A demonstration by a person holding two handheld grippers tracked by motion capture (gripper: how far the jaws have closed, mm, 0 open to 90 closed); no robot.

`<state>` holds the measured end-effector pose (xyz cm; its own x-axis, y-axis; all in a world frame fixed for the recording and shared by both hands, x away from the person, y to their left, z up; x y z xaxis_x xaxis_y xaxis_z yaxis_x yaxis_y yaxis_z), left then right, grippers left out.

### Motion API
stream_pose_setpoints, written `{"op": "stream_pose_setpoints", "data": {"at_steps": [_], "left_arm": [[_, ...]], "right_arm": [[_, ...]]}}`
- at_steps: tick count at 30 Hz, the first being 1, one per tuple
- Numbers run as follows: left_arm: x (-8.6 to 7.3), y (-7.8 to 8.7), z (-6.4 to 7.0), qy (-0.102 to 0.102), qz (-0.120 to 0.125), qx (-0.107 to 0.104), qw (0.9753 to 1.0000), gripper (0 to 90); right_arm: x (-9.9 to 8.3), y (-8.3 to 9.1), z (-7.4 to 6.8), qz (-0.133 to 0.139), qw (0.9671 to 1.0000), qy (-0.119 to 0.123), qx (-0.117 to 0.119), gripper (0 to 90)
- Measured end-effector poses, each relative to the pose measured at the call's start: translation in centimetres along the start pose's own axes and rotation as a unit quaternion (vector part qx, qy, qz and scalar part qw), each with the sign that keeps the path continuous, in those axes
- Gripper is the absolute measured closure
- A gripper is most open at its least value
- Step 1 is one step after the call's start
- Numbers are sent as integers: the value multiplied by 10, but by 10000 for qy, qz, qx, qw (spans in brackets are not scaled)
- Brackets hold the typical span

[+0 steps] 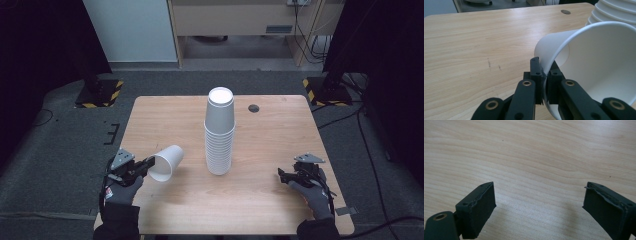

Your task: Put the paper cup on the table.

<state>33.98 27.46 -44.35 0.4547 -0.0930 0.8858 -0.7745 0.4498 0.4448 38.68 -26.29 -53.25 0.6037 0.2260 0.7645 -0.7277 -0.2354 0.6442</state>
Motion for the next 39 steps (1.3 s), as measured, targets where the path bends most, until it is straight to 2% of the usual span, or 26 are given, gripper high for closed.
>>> {"op": "stream_pose_setpoints", "data": {"at_steps": [4,11,19,24,28,37,39], "left_arm": [[2,-1,-3,51,-60,82,9999,857],[12,-5,-11,89,-408,234,9989,857],[29,-5,-23,70,-889,455,9950,858],[35,-4,-31,47,-1275,572,9902,857],[36,-5,-37,59,-1601,624,9851,857],[38,-7,-44,135,-2115,728,9746,857],[40,-7,-45,166,-2264,742,9711,858]], "right_arm": [[-2,-3,-1,-108,9999,-3,5,105],[-4,-7,-1,-252,9997,51,-16,104],[-5,-8,0,-268,9996,-17,4,93],[-7,-8,0,-235,9997,-112,35,86],[-8,-8,0,-204,9997,-109,30,83],[-9,-9,0,-140,9998,-114,40,73],[-9,-9,0,-126,9998,-111,47,69]]}}
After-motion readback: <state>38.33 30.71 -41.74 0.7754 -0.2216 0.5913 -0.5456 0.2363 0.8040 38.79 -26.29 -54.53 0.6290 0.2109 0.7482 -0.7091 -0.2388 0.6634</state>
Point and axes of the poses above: each handheld gripper's, and its own axes: y roughly backward along the jaws, x roughly out of its top, z roughly to its right, the point moved 1 cm from there along -y, roughly forward along the jaws, and after that the axes turned 3 degrees about z, right-handed, at the moved point
